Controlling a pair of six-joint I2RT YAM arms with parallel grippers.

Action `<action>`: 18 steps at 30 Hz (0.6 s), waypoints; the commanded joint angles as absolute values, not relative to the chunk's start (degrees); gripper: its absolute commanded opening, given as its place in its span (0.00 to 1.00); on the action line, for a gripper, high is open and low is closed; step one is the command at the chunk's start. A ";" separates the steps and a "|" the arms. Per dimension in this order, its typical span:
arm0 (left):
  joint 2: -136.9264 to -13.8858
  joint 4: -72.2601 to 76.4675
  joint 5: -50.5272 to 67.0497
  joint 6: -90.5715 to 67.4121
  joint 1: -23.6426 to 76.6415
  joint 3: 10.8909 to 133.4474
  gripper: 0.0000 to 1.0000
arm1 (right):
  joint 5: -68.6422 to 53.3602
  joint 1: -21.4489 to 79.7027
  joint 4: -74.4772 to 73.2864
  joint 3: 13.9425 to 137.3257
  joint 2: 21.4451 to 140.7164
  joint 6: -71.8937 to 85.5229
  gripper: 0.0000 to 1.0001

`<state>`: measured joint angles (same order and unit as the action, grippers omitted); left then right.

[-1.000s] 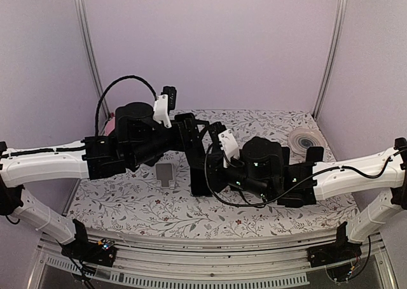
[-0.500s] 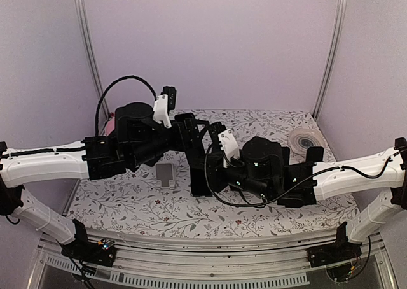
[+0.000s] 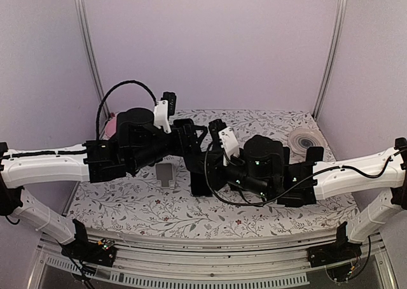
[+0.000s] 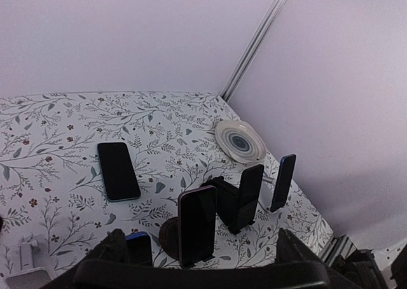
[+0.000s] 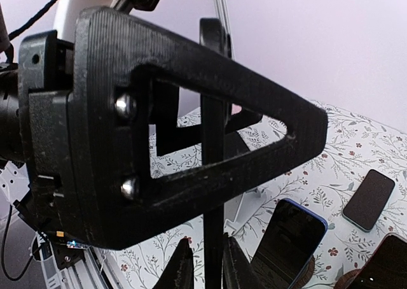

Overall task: Place the phone on the phone stand
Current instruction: Pass from the right arm to the left

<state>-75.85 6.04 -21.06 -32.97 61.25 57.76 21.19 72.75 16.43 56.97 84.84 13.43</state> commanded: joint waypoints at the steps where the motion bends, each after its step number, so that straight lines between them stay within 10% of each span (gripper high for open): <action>1: -73.97 8.58 -22.01 -32.80 61.28 57.08 0.00 | 21.97 73.21 18.23 58.56 84.91 13.46 0.23; 18: -68.21 2.65 -28.45 -29.13 54.87 53.83 0.00 | 23.87 72.69 17.28 52.87 75.43 14.91 0.96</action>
<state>-70.39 3.64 -25.04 -30.83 57.54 55.31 22.44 72.86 16.99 54.54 79.77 14.22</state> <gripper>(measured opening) 0.753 0.943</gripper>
